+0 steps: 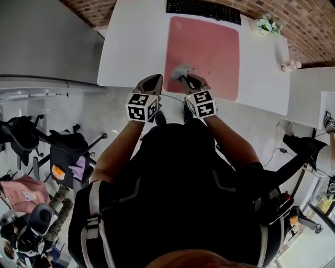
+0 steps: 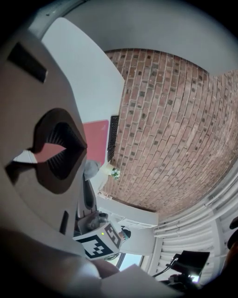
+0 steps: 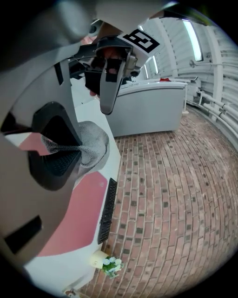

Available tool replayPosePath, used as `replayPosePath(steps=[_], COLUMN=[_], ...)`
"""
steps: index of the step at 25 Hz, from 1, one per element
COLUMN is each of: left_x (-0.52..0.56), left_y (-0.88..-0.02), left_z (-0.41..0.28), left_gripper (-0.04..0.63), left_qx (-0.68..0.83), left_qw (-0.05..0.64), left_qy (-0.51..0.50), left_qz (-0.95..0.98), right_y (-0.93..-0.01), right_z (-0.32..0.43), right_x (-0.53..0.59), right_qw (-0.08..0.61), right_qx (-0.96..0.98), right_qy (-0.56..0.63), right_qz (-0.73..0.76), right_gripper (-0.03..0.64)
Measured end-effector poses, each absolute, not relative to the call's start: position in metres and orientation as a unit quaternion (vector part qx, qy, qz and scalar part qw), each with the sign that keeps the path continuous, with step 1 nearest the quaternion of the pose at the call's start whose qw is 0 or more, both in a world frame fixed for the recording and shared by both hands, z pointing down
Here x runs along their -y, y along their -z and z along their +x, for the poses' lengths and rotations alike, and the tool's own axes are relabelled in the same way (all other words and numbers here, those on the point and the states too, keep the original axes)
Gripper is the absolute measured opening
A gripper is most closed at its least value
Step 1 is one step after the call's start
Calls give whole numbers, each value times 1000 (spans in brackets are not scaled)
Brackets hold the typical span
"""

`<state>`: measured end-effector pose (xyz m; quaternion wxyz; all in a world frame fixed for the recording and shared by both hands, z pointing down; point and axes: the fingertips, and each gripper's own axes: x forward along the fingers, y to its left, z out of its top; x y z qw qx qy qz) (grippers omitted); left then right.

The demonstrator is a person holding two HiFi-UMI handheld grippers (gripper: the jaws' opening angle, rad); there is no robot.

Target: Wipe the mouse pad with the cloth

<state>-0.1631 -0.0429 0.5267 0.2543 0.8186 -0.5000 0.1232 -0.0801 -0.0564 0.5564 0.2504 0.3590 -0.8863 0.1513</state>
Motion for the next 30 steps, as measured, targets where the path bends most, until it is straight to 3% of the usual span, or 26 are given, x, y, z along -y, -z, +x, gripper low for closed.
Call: replayPosePath(steps=[9, 20, 30], left_x=[35, 21, 27], left_y=[-590, -614, -618], left_z=[-189, -194, -176], left_gripper=[0, 0, 0], left_qx=[546, 545, 526], left_qw=[327, 345, 348], left_qy=[-165, -198, -202], left_qz=[754, 738, 749], right_y=[-622, -660, -667], right_z=[-114, -128, -110], right_x=[49, 30, 30], right_qw=[314, 360, 358], right_qx=[878, 859, 848], right_qy=[-200, -237, -259], right_qz=[303, 276, 292], right_gripper=[34, 34, 34])
